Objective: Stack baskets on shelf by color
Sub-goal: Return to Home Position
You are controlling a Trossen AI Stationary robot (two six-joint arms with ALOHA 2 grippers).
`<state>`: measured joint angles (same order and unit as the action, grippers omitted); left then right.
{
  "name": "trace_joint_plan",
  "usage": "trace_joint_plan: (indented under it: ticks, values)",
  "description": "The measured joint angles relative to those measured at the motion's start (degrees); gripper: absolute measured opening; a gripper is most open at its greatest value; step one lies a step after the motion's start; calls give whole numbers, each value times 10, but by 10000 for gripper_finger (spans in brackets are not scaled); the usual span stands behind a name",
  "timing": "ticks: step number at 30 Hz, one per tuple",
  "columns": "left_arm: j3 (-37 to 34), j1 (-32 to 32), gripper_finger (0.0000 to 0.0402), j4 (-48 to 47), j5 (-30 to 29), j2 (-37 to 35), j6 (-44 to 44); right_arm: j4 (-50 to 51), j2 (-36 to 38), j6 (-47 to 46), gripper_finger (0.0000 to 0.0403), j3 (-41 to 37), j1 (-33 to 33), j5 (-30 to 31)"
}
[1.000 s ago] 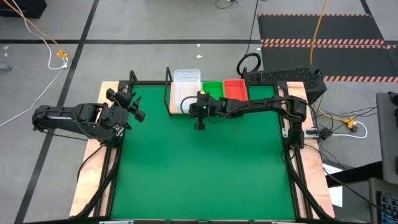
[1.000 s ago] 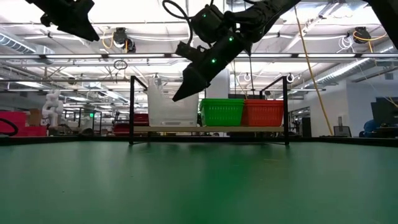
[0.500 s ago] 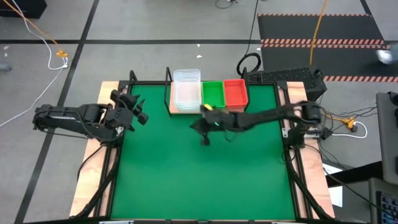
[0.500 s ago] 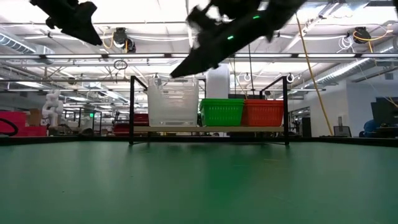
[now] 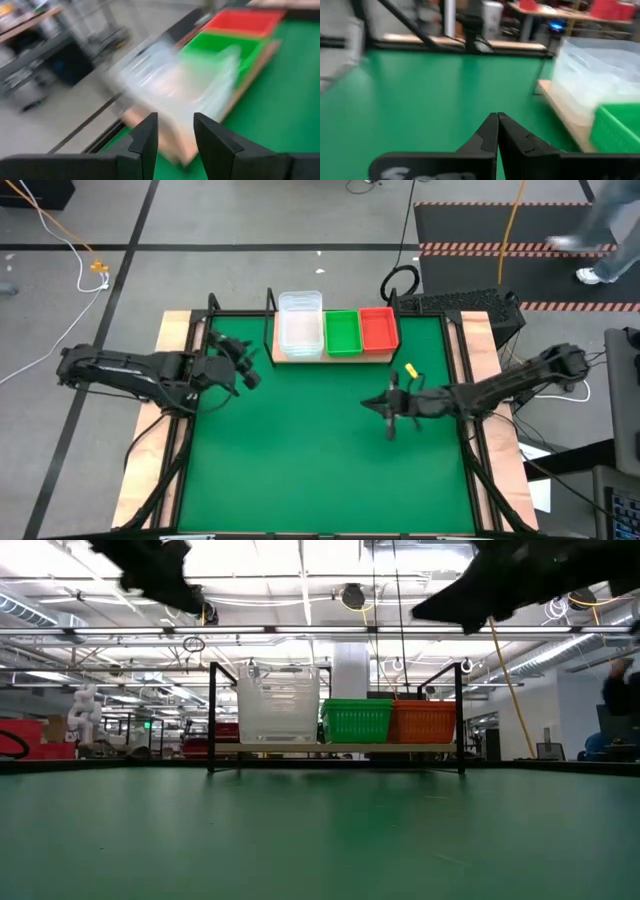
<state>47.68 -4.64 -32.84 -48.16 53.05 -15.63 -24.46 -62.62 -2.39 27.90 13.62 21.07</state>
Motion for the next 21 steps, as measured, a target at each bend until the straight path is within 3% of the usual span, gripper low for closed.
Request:
trace_joint_plan:
  ticks: [3,6,8,12,15,21]
  values:
    - [-33,-10,129,168,53,26,88,-4,77,10,0,-26,8,-33]
    - [-87,-12,129,371,163,43,180,12,174,32,0,-37,6,-82]
    - [-113,-10,129,437,200,39,210,47,240,40,0,-37,3,-115]
    - [-147,-5,129,410,201,-42,215,145,360,40,0,-37,1,-139]
    - [-209,-6,129,399,201,-123,197,220,439,37,0,-37,0,-139]
    - [-350,-6,129,494,201,-277,213,289,527,32,0,-45,-1,-168]
